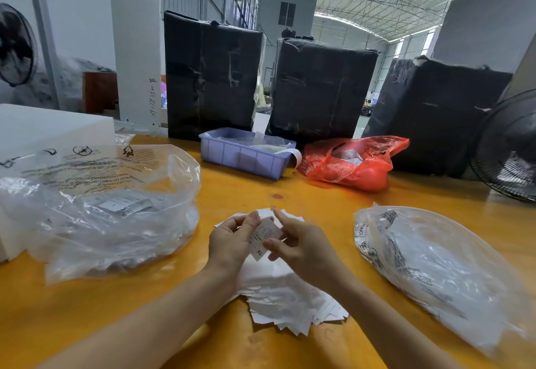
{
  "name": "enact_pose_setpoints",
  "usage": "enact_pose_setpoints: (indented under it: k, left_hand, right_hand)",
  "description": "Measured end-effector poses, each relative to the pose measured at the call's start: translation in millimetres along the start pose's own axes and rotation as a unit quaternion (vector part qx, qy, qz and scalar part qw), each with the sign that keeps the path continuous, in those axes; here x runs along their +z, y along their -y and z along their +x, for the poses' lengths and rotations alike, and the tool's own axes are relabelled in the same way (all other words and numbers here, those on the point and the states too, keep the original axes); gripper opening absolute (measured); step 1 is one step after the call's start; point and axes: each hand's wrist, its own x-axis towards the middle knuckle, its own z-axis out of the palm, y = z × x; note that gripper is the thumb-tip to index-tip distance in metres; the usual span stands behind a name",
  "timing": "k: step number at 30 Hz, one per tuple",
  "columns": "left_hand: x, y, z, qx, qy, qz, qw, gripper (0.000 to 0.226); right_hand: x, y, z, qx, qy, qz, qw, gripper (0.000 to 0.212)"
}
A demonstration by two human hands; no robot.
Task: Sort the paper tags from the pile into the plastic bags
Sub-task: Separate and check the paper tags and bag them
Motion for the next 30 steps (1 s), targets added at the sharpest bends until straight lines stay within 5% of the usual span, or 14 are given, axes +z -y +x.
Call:
enact_pose_setpoints:
  k: [4, 11, 20, 30]
  left_hand:
    - [1.5, -4.2, -2.3, -0.018, 0.013, -0.02, 1.0, 0.017]
    - [5.1, -7.4, -7.6, -0.042, 0.054, -0.058, 0.996, 0.023]
    - [-2.6, -18.1, 0.5, -0.015, 0.106, 0.122, 0.987, 0.006]
    - [-2.0, -20.4, -1.6, -0.043, 0.09, 0.098, 0.99, 0.006]
  right_hand:
    - [-3.0, 0.5, 0.1, -0.013, -0.016, 0.025, 0.999, 0.042]
    - [1.0, 3.3, -3.0, -0.015, -0.031, 0.076, 0.996, 0.04]
    - [-27.4, 3.8, 1.7, 0.033, -0.047, 0.105, 0.993, 0.033]
    - [-31.2, 3.7, 2.4, 0.078, -0.041, 0.155, 0.984, 0.016]
